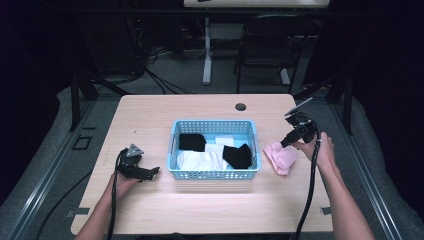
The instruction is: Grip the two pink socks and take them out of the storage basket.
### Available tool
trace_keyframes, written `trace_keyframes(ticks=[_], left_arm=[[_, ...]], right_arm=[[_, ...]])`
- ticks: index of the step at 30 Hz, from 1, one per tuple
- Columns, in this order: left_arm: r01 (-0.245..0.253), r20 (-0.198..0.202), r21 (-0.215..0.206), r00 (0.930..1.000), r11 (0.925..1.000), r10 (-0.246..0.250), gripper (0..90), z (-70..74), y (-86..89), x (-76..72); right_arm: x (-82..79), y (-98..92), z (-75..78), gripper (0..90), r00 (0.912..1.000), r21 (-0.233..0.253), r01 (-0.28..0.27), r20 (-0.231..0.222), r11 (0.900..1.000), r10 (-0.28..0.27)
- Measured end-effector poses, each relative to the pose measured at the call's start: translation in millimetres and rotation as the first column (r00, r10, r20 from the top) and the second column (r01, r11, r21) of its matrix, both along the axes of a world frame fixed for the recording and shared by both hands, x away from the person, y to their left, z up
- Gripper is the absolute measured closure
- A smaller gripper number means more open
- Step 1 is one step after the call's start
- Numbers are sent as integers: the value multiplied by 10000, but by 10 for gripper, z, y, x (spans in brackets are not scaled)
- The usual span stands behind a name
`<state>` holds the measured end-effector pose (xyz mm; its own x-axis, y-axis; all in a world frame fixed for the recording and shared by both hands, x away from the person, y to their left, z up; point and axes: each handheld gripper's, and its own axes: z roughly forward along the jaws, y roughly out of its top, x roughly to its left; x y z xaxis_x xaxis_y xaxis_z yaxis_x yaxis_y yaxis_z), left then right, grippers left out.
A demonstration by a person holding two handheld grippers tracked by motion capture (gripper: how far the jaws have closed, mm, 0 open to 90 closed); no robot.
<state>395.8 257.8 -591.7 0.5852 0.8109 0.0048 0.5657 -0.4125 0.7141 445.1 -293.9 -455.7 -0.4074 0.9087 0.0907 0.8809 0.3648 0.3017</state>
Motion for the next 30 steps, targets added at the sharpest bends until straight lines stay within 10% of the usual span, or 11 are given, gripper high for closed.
trace_keyframes(ticks=[8,14,30], left_arm=[[-6,2,-2,10000,10000,6,11,0,-1,0],[-8,4,2,10000,10000,8,11,0,-1,-1],[22,-35,-9,10000,10000,-22,11,2,1,0]], right_arm=[[-362,-137,194,203,9963,446,-112,853,9989,73],[-678,-254,143,59,9913,640,-95,1313,9979,10],[-937,-455,-337,36,9974,430,152,701,9990,-182]])
